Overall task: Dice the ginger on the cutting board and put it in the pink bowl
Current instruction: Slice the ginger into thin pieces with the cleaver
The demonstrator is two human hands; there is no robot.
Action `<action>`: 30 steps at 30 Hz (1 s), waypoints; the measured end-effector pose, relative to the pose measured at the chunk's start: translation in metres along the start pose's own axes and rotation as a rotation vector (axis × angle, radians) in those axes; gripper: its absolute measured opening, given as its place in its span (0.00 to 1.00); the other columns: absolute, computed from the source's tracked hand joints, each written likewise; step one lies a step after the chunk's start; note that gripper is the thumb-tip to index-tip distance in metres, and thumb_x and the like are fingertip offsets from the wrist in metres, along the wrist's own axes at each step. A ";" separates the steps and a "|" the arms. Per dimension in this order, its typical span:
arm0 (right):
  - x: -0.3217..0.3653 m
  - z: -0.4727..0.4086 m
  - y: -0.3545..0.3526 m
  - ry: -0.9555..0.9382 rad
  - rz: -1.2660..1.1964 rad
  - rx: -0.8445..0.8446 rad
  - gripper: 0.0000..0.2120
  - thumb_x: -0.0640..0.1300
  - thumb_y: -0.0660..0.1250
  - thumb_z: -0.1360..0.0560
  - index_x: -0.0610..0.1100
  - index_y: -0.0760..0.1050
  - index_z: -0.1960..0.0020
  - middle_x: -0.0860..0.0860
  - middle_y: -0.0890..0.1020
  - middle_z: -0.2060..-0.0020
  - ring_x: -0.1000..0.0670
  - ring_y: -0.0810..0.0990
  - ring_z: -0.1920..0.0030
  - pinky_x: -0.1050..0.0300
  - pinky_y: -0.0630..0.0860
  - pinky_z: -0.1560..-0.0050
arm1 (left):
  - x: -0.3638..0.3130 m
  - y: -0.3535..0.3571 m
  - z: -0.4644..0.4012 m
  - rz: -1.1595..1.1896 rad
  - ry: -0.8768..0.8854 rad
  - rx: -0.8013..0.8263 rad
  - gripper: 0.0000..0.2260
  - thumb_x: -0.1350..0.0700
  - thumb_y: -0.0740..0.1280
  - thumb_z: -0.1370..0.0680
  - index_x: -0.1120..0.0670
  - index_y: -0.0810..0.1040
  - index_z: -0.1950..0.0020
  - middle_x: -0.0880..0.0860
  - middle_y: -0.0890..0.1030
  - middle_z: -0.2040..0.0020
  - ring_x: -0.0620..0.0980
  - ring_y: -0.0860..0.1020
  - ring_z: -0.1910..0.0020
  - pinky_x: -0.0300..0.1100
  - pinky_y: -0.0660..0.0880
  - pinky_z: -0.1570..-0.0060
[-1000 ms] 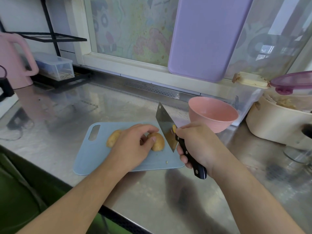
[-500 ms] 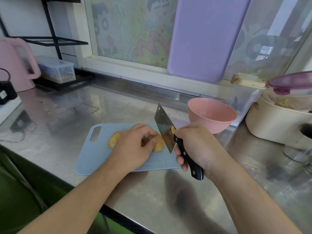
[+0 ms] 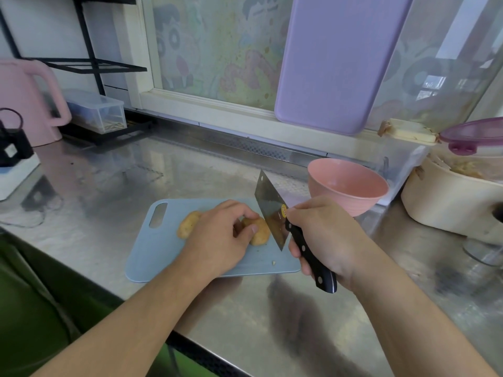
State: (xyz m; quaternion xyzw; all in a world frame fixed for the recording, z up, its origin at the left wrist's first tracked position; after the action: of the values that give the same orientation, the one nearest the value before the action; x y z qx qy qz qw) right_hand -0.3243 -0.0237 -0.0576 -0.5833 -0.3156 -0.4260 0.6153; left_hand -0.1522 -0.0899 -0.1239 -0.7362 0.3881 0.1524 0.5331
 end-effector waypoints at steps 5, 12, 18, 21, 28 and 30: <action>0.003 0.001 -0.001 -0.003 0.043 -0.009 0.16 0.38 0.58 0.16 0.28 0.74 0.57 0.42 0.76 0.77 0.46 0.71 0.82 0.62 0.67 0.76 | -0.001 -0.001 0.000 -0.007 0.010 -0.009 0.05 0.50 0.73 0.21 0.43 0.84 0.45 0.39 0.80 0.48 0.39 0.78 0.53 0.34 0.74 0.49; 0.002 0.001 -0.001 0.011 0.035 -0.016 0.16 0.39 0.59 0.16 0.28 0.75 0.55 0.43 0.76 0.77 0.46 0.71 0.82 0.62 0.67 0.76 | 0.000 -0.001 0.000 -0.007 -0.002 -0.011 0.05 0.51 0.73 0.21 0.43 0.83 0.45 0.39 0.80 0.49 0.38 0.78 0.54 0.26 0.70 0.55; 0.001 0.002 -0.001 0.012 0.047 -0.020 0.16 0.40 0.60 0.17 0.29 0.76 0.55 0.44 0.77 0.77 0.46 0.72 0.82 0.60 0.68 0.74 | -0.001 -0.001 0.000 -0.002 0.003 -0.013 0.05 0.50 0.73 0.21 0.43 0.83 0.46 0.38 0.79 0.49 0.39 0.78 0.55 0.35 0.75 0.51; 0.002 0.002 0.000 0.008 0.064 -0.028 0.16 0.41 0.59 0.16 0.31 0.77 0.54 0.45 0.77 0.77 0.45 0.72 0.82 0.58 0.68 0.73 | -0.001 -0.001 0.000 -0.010 0.005 -0.013 0.05 0.50 0.73 0.21 0.42 0.83 0.46 0.37 0.79 0.49 0.39 0.78 0.55 0.35 0.75 0.51; 0.002 -0.001 0.002 0.012 0.075 -0.042 0.16 0.44 0.60 0.15 0.40 0.77 0.59 0.46 0.78 0.77 0.46 0.73 0.82 0.49 0.71 0.67 | 0.000 0.000 0.000 -0.012 0.015 -0.025 0.05 0.50 0.73 0.21 0.43 0.83 0.46 0.38 0.79 0.50 0.39 0.79 0.55 0.37 0.76 0.51; 0.001 -0.003 0.002 0.012 0.080 -0.044 0.16 0.44 0.60 0.16 0.42 0.78 0.60 0.46 0.79 0.77 0.45 0.74 0.82 0.48 0.71 0.66 | 0.000 0.000 0.000 -0.013 0.015 -0.025 0.05 0.50 0.73 0.21 0.43 0.83 0.46 0.38 0.79 0.50 0.39 0.79 0.55 0.38 0.76 0.50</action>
State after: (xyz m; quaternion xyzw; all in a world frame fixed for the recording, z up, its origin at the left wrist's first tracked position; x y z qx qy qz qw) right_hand -0.3227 -0.0265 -0.0582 -0.6063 -0.2791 -0.4114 0.6207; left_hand -0.1525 -0.0896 -0.1239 -0.7464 0.3853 0.1483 0.5219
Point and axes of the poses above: each hand's wrist, its own z-axis away from the middle knuckle, its own y-axis out of the palm, x = y × z, the point moved 4 cm from there along -z, towards the middle knuckle
